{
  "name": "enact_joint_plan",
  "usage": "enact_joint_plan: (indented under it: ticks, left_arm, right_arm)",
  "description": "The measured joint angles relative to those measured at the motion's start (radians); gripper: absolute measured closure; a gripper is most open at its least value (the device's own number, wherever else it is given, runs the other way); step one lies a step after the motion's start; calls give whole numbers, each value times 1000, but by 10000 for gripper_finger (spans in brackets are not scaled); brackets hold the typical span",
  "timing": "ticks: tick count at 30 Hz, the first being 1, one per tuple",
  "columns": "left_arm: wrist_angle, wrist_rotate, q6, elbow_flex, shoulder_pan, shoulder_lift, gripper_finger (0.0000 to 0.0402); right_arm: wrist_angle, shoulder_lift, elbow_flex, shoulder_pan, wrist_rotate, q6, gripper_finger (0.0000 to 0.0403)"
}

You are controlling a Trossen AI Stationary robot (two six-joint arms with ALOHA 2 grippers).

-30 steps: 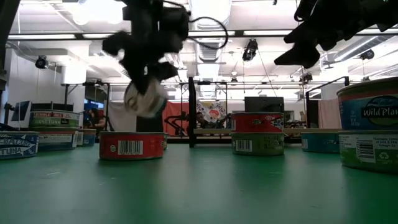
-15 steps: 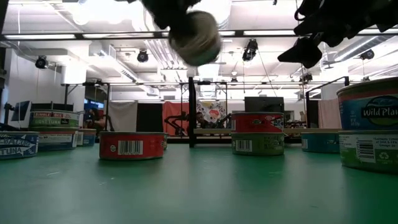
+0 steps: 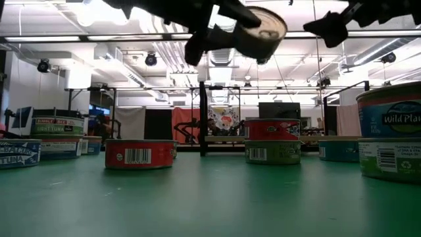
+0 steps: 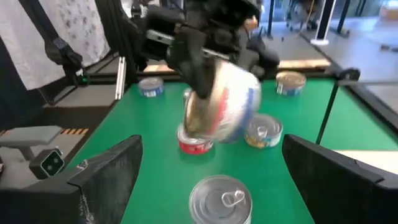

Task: Stack canned seafood by type on shelf
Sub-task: Put the blue/pink tuna can on the shelf

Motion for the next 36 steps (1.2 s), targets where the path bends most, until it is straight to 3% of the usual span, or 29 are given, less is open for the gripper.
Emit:
enact_joint_plan:
  ticks: [6,10,13,18,24,36]
  left_arm:
    - [223,-334,-366,-131,-33,71,228]
    - [344,-442,-483,-122,-63,161,228]
    - [444,-472,-488,-81,-80,227,229]
    - [451,-539,-575,-15,-82,303,229]
    - [437,-649,-831,-26,-76,359,229]
    - [414,-643,-909,-50,-11,374,229]
  right_arm:
    - [-29,-21,0,2,-7,-16,26]
    - [-52,-20,0,2,-26,-24,26]
    - [-72,-21,0,4,-27,-34,26]
    - [-111,-33,0,4,-47,-51,26]
    - [-144,-61,0,4,-71,-61,26]
    - [-163,-99,0,4,-105,-35,26]
